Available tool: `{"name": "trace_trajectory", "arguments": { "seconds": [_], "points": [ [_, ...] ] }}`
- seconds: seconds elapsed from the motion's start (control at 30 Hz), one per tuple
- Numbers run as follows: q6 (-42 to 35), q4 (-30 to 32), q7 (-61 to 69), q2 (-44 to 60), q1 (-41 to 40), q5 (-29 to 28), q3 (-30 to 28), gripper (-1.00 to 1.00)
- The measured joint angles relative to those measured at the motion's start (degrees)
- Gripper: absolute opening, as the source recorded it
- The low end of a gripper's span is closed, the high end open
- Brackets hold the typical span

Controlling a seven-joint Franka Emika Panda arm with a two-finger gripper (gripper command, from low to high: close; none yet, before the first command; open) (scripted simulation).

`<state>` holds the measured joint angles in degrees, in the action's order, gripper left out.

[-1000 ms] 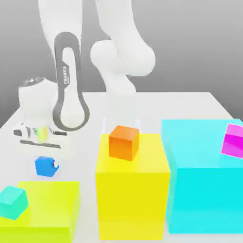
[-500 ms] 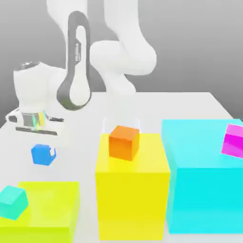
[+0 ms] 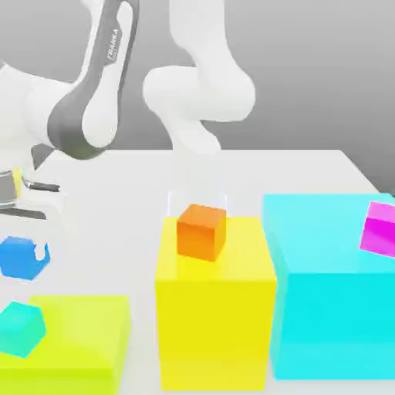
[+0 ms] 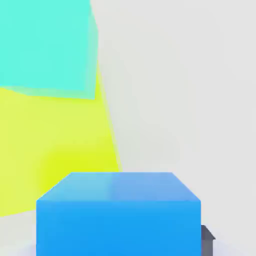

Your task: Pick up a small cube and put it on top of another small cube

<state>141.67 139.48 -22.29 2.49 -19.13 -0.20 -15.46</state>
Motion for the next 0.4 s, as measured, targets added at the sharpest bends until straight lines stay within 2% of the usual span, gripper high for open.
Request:
{"name": "trace_trajectory", "arguments": {
  "seconds": [0.13, 0.23, 0.27, 0.4],
  "points": [
    [-5.93, -7.92, -2.62, 1.91, 3.18, 1.77, 1.40, -1.00],
    [-2.07, -8.39, -1.92, 6.37, 3.23, 3.83, 1.86, -1.00],
    [-0.06, -8.05, -1.50, 8.09, 3.07, 4.50, 2.04, 1.00],
    [-0.06, -8.05, -1.50, 8.09, 3.07, 4.50, 2.04, 1.00]
  ]
}}
